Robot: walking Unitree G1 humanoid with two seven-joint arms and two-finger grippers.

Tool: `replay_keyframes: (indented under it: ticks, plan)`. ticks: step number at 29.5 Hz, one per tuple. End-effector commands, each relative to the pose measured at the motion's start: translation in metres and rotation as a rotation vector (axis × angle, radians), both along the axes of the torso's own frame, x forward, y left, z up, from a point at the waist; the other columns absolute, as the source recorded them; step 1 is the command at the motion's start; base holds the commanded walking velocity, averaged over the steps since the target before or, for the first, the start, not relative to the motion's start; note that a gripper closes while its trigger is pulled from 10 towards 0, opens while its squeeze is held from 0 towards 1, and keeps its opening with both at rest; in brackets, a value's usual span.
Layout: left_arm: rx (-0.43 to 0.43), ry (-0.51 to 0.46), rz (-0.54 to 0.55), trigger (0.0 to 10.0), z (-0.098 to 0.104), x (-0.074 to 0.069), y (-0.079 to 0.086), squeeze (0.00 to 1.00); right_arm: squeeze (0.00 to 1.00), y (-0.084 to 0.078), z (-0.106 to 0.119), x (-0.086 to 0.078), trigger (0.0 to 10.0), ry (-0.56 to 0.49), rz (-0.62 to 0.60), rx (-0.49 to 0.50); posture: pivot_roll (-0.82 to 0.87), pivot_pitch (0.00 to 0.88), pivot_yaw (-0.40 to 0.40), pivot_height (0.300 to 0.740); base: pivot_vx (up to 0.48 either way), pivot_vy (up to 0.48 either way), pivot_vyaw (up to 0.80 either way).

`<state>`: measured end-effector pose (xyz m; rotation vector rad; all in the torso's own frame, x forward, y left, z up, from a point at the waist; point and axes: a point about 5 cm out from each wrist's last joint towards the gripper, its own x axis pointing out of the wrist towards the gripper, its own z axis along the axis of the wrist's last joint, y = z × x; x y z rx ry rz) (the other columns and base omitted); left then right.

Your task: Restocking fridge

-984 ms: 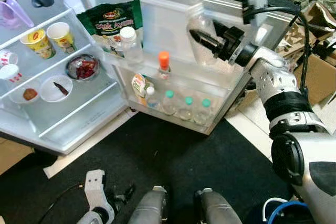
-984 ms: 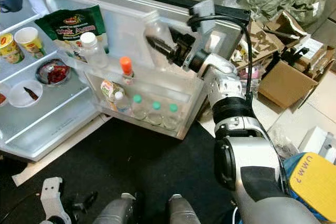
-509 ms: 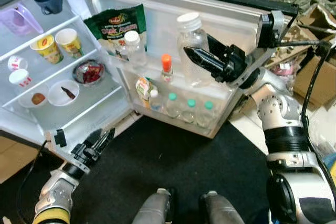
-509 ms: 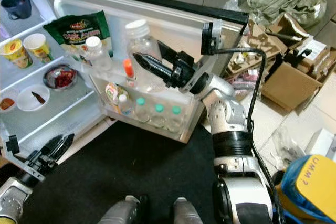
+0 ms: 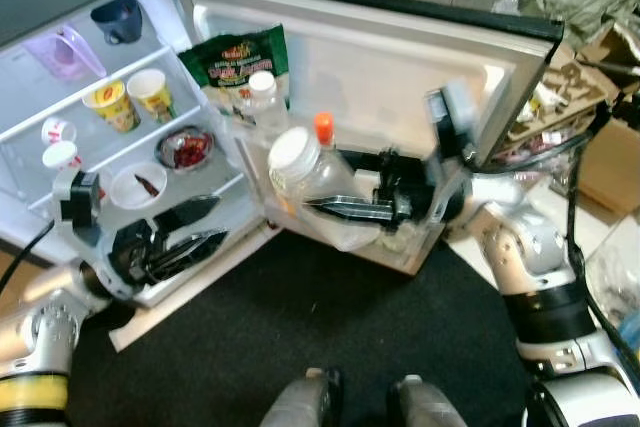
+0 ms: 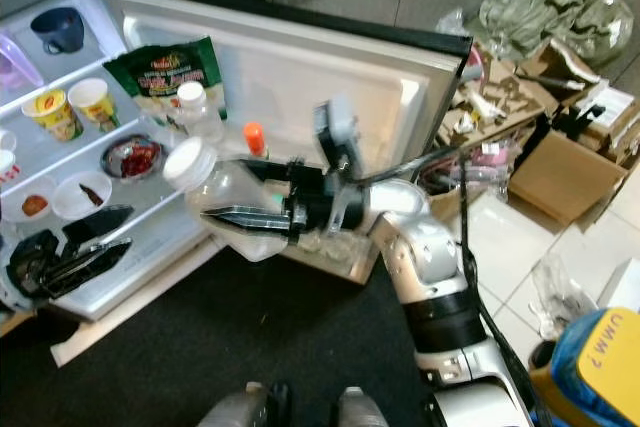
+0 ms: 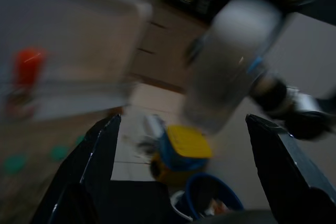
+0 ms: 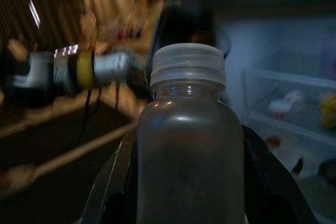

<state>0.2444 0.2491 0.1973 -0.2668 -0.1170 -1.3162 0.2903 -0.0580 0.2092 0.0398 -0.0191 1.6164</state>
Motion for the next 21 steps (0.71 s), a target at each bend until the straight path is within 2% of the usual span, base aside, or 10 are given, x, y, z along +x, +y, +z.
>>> replay_keyframes:
  ticks: [1,2,7,8,11,12,15,19,20,21]
  plan:
    - [0.034,0.003,-0.04,10.0,0.005,-0.004,0.0,0.0,0.0,0.004,0.004,-0.006,0.0,-0.047,0.023,-0.001,-0.05,0.151,0.075,0.74,0.0,0.0,0.0]
    - [0.041,-0.003,-0.057,10.0,0.009,-0.004,-0.002,0.0,0.0,0.005,0.003,-0.007,0.0,-0.048,0.024,-0.01,-0.05,0.151,0.075,0.74,0.0,0.0,0.0]
    - [0.122,-0.05,-0.164,10.0,0.03,-0.006,-0.012,0.0,0.0,0.01,-0.016,-0.013,0.0,-0.096,0.032,-0.173,-0.05,0.146,0.077,0.74,0.0,0.0,0.0]
    - [0.122,-0.05,-0.164,10.0,0.03,-0.006,-0.012,0.0,0.0,0.01,-0.016,-0.013,0.0,-0.096,0.032,-0.173,-0.05,0.146,0.077,0.74,0.0,0.0,0.0]
    - [0.223,-0.067,-0.237,10.0,0.04,-0.009,-0.014,0.0,0.0,0.012,-0.017,-0.015,0.0,-0.104,0.035,-0.184,-0.05,0.146,0.078,0.74,0.0,0.0,0.0]
    - [0.223,-0.067,-0.237,10.0,0.04,-0.009,-0.014,0.0,0.0,0.012,-0.017,-0.015,0.0,-0.104,0.035,-0.184,-0.05,0.146,0.078,0.74,0.0,0.0,0.0]
    - [0.302,-0.074,-0.262,10.0,0.047,-0.009,-0.014,0.0,0.0,0.014,-0.017,-0.015,0.0,-0.122,0.035,-0.202,-0.05,0.146,0.08,0.74,0.0,0.0,0.0]
    - [0.307,-0.07,-0.264,10.0,0.047,-0.009,-0.014,0.0,0.0,0.015,-0.018,-0.016,0.0,-0.127,0.034,-0.207,-0.05,0.146,0.08,0.74,0.0,0.0,0.0]
    - [0.458,-0.086,-0.259,10.0,0.043,-0.006,-0.013,0.0,0.0,0.016,-0.017,-0.014,0.0,-0.155,0.011,-0.216,-0.05,0.155,0.09,0.74,0.0,0.0,0.0]
    - [0.458,-0.086,-0.259,10.0,0.043,-0.006,-0.013,0.0,0.0,0.016,-0.017,-0.014,0.0,-0.155,0.011,-0.216,-0.05,0.155,0.09,0.74,0.0,0.0,0.0]
